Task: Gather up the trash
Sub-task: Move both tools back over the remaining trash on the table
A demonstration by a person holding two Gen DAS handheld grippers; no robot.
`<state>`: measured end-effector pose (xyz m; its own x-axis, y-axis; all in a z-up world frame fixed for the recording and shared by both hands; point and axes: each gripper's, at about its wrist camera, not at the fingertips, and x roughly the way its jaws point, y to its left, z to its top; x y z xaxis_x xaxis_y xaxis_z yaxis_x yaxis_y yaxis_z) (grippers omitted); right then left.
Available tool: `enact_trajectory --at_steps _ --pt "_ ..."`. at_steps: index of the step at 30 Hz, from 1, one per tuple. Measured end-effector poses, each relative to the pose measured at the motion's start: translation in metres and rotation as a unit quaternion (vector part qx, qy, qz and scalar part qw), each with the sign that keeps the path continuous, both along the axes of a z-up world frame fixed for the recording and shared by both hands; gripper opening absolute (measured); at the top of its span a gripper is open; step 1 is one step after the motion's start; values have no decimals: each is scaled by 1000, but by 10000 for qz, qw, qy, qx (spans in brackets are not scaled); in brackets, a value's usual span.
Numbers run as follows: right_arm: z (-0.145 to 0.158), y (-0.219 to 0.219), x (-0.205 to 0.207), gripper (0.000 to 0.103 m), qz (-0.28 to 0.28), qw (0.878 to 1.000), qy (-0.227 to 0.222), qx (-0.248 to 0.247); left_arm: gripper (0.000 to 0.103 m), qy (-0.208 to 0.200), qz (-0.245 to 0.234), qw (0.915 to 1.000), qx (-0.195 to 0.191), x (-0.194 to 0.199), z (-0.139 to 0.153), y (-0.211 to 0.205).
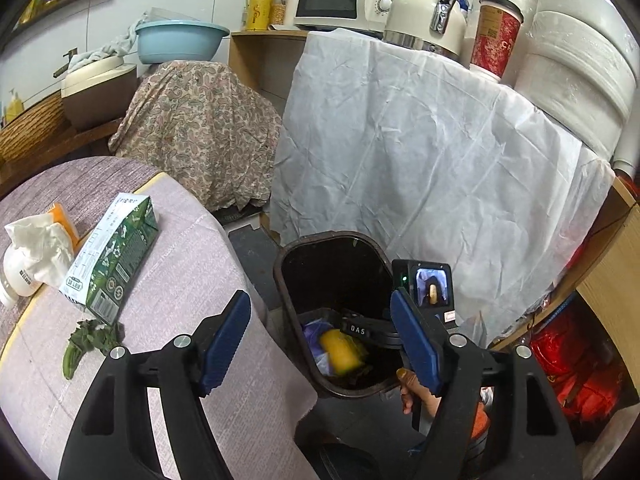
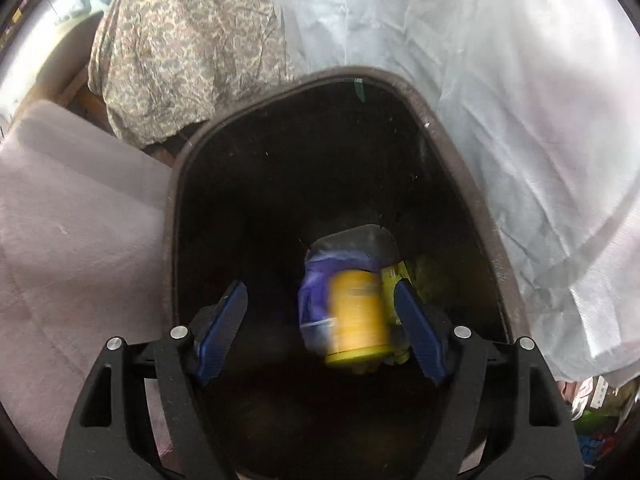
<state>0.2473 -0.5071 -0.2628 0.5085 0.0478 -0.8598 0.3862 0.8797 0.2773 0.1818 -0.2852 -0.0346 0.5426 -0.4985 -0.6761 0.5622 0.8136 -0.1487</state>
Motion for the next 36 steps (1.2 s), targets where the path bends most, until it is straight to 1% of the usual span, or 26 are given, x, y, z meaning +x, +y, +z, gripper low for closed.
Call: enact_trajectory --at_steps 4,9,15,20,23,25,29,33,36 --pt "19 5 -22 76 -101 9996 -268 -9 73 40 -24 10000 -12 -5 -1 2" --pt "51 27 -51 76 63 9979 -627 -161 73 145 -44 9998 -100 -12 2 13" --pt "100 62 -82 76 433 9918 -1164 -298 73 56 66 9996 -253 -26 16 53" --pt "143 102 -103 76 914 9814 -1662 -292 73 -114 498 9983 -285 -35 22 106" --pt "167 130 -110 76 1315 9715 -1957 -243 73 -234 895 9955 -186 -39 20 147" --pt "180 150 -111 76 1559 9656 -2059 -287 73 -289 1148 9929 -99 -42 17 170" --pt "195 190 -105 79 2040 9548 -2117 -431 73 -296 1631 9862 2 -46 9 217" --pt "199 229 -98 79 2528 9436 -2048 -617 73 -302 1945 9804 121 -53 -1 250" --pt "200 264 -87 79 2998 9304 -1911 -894 74 -206 2149 9763 125 -54 -9 271"
